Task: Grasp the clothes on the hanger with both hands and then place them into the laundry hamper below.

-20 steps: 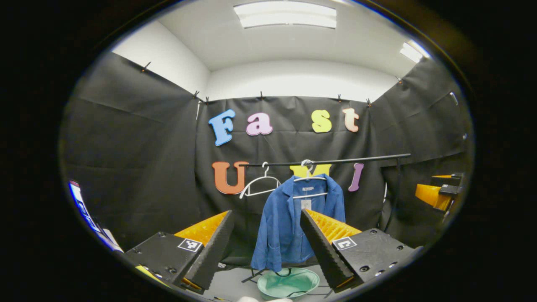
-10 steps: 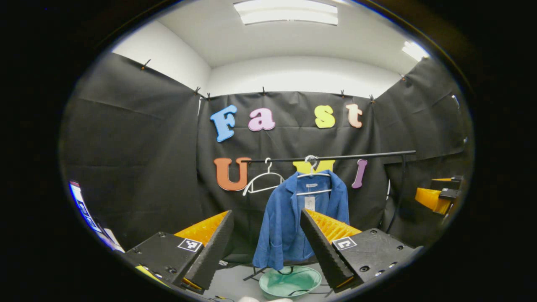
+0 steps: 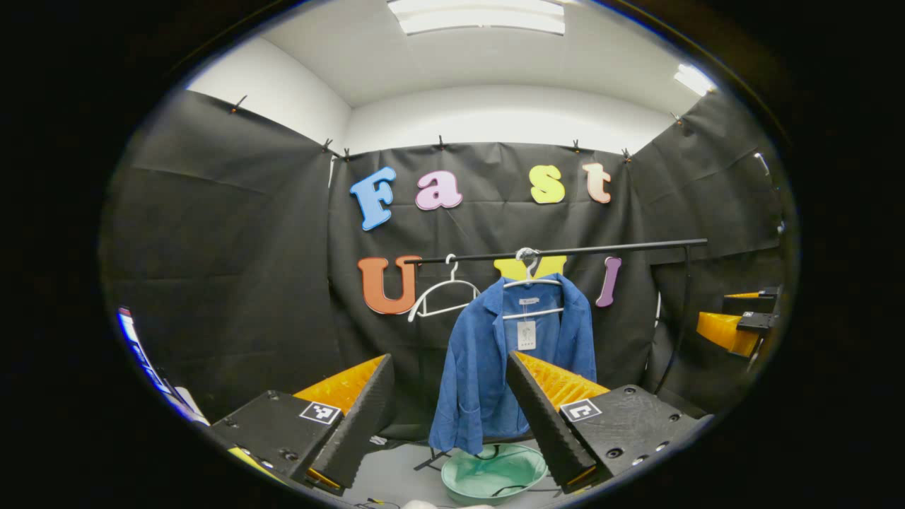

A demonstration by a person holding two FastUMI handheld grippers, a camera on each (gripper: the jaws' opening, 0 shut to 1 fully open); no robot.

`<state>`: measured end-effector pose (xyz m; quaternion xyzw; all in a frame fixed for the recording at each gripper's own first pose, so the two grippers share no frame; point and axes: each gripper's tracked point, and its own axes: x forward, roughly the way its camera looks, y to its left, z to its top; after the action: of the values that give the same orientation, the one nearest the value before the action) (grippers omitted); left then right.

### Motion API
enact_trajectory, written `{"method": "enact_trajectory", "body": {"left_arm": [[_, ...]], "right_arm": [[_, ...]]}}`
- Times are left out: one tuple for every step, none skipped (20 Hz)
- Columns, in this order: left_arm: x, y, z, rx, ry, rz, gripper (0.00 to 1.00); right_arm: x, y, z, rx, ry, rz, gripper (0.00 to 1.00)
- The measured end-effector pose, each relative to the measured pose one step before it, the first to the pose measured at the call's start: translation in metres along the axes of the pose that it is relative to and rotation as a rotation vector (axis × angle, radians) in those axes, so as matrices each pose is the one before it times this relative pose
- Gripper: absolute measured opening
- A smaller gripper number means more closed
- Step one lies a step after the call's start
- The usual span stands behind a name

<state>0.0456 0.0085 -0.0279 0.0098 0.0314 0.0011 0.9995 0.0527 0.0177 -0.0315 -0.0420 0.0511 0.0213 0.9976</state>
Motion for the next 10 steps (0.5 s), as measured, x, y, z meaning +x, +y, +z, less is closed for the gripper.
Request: {"method": "enact_trajectory", "body": {"left_arm": [[0.00490, -0.00329, -0.00258, -0.00147, 0.00459, -0.00709, 1.00], [0.00632, -0.00536, -0.00162, -0.00169, 0.00243, -0.00546, 1.00], [0.00696, -0.00465, -0.00103, 0.00004, -0.00039, -0.00297, 1.00], [0.00728, -0.00513, -0.00052, 0.00363, -0.00245, -0.00130, 1.00], [0.00823, -0.00532, -0.00191, 0.00573, -0.00155, 0.00279, 0.99], [0.00885, -0.00481, -0.00102, 0.00427, -0.00466, 0.00526, 0.99], [0.00962, -0.00576, -0.00122, -0.00047, -0.00110, 0.00036, 0.99], [0.01099, -0.00711, -0.00244, -0.00162, -0.00332, -0.00544, 1.00], [0.01040, -0.00528, -0.00267, 0.00086, 0.00123, -0.00217, 0.99], [0.01189, -0.00270, -0.00355, 0.00430, 0.00658, 0.00794, 0.97]], "right_arm": [[0.00824, -0.00165, -0.00330, -0.00879, 0.00625, -0.00069, 1.00], [0.00811, -0.00059, -0.00316, -0.00464, 0.00409, 0.00341, 1.00], [0.01045, -0.00194, -0.00349, 0.00116, 0.00383, 0.00468, 1.00], [0.00942, -0.00251, -0.00206, 0.00460, 0.00346, 0.00533, 1.00], [0.01271, -0.00202, -0.00407, 0.00883, 0.00739, 0.00878, 1.00], [0.01291, -0.00275, -0.00275, 0.00601, 0.00935, 0.00621, 1.00], [0.01121, -0.00289, -0.00280, 0.00494, 0.00217, 0.00512, 1.00], [0.01384, -0.00375, -0.00122, 0.00022, 0.00288, 0.00073, 1.00], [0.01411, -0.00318, -0.00359, -0.00050, 0.00271, 0.00373, 1.00], [0.01449, -0.00206, -0.00148, -0.00105, 0.00774, 0.00491, 1.00]]}}
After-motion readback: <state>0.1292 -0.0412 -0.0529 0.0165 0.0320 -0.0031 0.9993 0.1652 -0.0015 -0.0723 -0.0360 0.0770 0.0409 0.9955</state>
